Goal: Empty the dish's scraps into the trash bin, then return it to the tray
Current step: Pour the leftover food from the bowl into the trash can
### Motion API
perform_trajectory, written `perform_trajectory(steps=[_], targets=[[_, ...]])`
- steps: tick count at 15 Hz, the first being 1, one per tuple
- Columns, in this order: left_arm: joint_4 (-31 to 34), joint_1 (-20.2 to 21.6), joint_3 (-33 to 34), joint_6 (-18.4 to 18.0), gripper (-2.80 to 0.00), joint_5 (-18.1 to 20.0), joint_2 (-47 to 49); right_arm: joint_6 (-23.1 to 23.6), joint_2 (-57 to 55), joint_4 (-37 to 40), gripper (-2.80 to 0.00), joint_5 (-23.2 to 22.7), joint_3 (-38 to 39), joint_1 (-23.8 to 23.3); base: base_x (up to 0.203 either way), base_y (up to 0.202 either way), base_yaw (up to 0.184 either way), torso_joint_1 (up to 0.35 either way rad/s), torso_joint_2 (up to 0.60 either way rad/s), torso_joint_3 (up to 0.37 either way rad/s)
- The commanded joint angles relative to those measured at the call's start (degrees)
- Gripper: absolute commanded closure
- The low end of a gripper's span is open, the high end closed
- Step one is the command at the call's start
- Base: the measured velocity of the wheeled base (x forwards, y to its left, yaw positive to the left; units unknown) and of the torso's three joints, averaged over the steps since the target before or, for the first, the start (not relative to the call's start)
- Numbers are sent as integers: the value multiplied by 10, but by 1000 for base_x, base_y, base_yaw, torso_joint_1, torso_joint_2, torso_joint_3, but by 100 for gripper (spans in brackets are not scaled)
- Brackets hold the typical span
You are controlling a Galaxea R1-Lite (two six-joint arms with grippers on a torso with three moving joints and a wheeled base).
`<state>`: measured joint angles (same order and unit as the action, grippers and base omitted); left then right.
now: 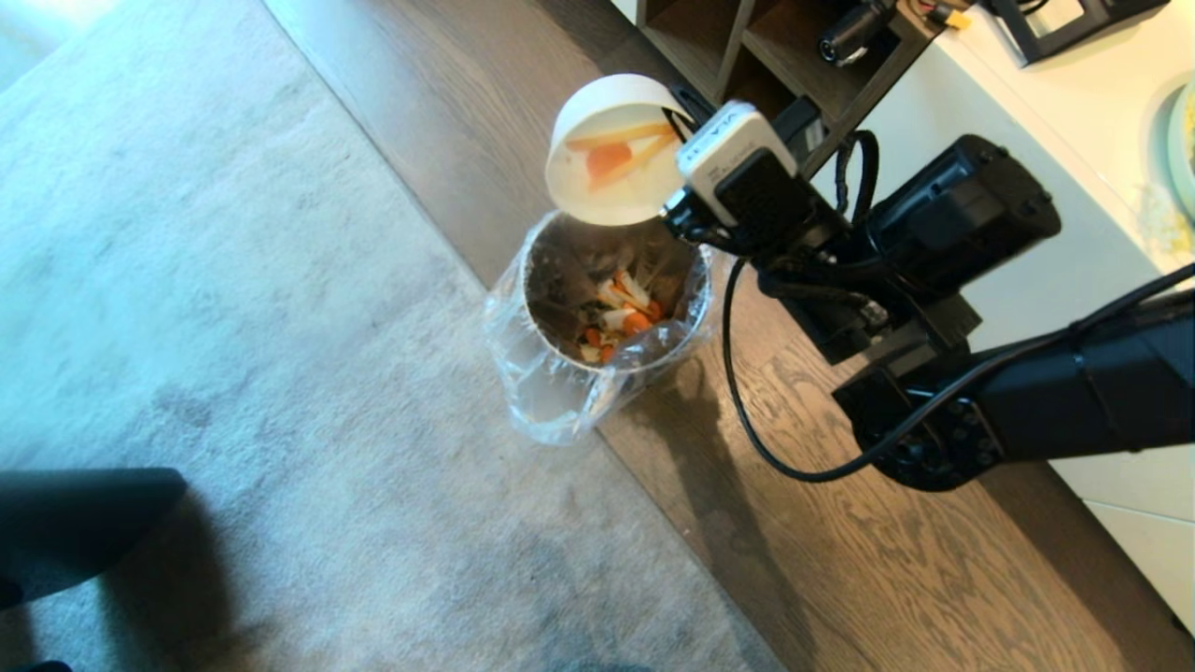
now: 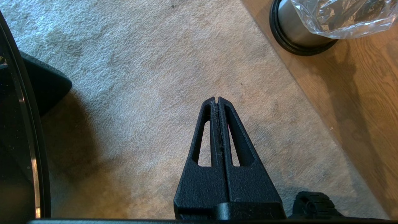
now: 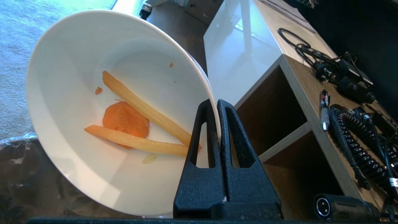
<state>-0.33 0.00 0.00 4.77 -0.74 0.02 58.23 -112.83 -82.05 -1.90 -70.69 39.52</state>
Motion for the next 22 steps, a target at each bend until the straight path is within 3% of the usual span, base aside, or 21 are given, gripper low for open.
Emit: perform_trajectory(steps=[1, 6, 8, 12, 16, 22], targets=[[0, 0, 0, 1, 0, 0, 0, 8, -8, -7, 0, -2, -4, -1, 0, 0, 0, 0, 0, 0], [0, 0, 0, 1, 0, 0, 0, 2, -7, -8, 0, -27, -4, -1, 0, 0, 0, 0, 0, 0], [0, 0, 0, 1, 0, 0, 0, -23, -7, -11, 0, -36, -3, -4, 0, 0, 0, 0, 0, 0], [0, 0, 0, 1, 0, 0, 0, -30, -7, -16, 0, -105, -7, -17, 0, 0, 0, 0, 0, 0], [0, 0, 0, 1, 0, 0, 0, -81, -7, -32, 0, -163, -17, -24, 0, 0, 0, 0, 0, 0], [0, 0, 0, 1, 0, 0, 0, -134, -29, -53, 0, -171, -45, -51, 0, 0, 0, 0, 0, 0]])
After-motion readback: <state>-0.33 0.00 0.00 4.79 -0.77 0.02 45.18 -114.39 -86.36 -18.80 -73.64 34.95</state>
